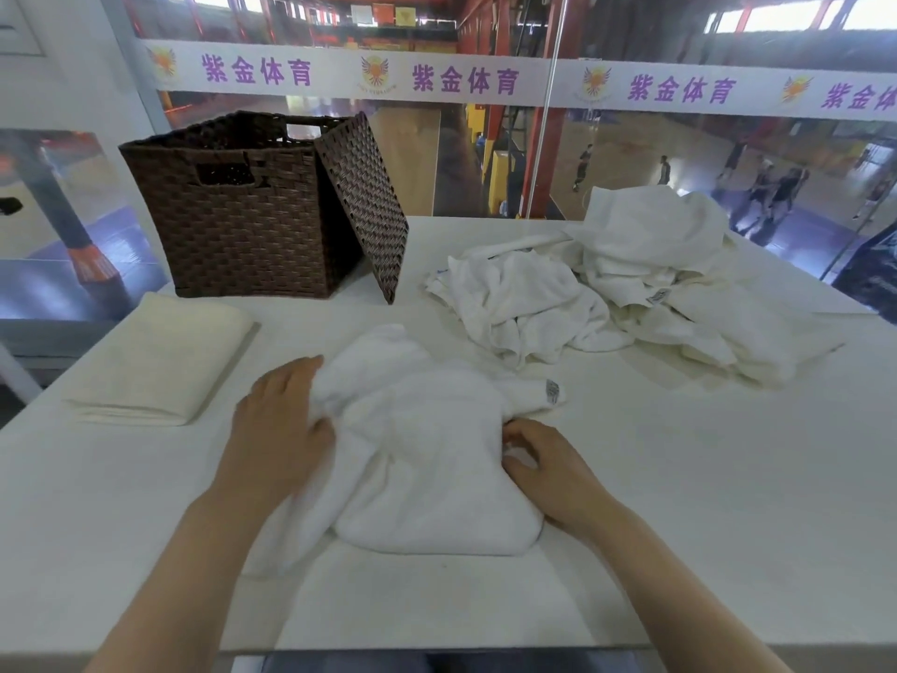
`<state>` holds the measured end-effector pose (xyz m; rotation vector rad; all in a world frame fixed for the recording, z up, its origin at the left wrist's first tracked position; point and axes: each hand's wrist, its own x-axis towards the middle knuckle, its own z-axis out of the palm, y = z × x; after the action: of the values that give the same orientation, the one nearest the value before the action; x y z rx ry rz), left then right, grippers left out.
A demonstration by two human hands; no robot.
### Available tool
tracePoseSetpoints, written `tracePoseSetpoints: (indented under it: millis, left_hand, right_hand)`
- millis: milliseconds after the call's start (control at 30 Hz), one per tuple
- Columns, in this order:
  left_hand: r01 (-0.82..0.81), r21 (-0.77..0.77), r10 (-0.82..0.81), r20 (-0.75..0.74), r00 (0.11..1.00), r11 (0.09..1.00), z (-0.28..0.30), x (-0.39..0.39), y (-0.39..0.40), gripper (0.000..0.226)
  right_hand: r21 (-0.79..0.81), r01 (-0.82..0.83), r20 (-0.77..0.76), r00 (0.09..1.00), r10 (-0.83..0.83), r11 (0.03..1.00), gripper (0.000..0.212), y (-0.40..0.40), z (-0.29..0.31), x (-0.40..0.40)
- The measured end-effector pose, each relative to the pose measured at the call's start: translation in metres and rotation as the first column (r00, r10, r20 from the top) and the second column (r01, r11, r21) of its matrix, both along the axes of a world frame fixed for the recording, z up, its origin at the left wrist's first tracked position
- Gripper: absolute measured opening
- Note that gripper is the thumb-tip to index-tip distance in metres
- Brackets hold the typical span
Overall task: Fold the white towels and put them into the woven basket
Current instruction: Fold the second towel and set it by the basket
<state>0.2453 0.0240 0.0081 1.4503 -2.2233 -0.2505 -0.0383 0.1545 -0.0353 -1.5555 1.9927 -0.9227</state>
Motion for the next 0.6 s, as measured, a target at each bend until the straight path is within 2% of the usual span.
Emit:
tracePoseSetpoints:
  millis: [67, 133, 267, 333, 433, 533, 600]
  left_hand:
    - [0.141, -0.02, -0.142, -0.104, 0.984, 0.99, 0.005, -0.018, 0.002, 0.055]
    - [0.262, 0.055, -0.248, -0.19, 0.95, 0.963, 0.006, -0.037, 0.006, 0.048]
    - [0.394, 0.129, -0.36, -0.224, 0.906, 0.91, 0.0, -0.076, 0.02, 0.05]
    - [0.389, 0.134, -0.368, -0.154, 0.917, 0.912, -0.004, -0.093, 0.023, 0.062]
    - [0.329, 0.153, -0.343, 0.083, 0.936, 0.932, -0.01, -0.107, 0.023, 0.077]
    - [0.334, 0.183, -0.36, 0.13, 0.924, 0.925, -0.015, -0.108, 0.023, 0.065]
    - [0.367, 0.125, -0.382, 0.13, 0.915, 0.922, -0.018, -0.104, 0.026, 0.049]
  right_hand:
    - [-0.036, 0.042, 0.03, 0.999, -0.041, 0.998, 0.018, -0.002, 0.0, 0.009]
    - [-0.07, 0.09, 0.087, 0.993, -0.084, 0.994, 0.026, 0.001, -0.002, 0.015]
    - [-0.068, 0.151, 0.165, 0.977, -0.138, 0.986, 0.032, 0.011, -0.001, 0.017]
    - [-0.058, 0.105, 0.205, 0.974, -0.091, 0.993, 0.033, 0.014, 0.001, 0.015]
    - [-0.094, 0.105, 0.279, 0.957, -0.076, 0.99, 0.032, 0.023, -0.002, 0.012]
    - [-0.157, 0.163, 0.334, 0.937, -0.103, 0.974, 0.027, 0.031, -0.006, 0.008]
    - [-0.163, 0.186, 0.378, 0.919, -0.112, 0.969, 0.018, 0.031, -0.005, 0.006]
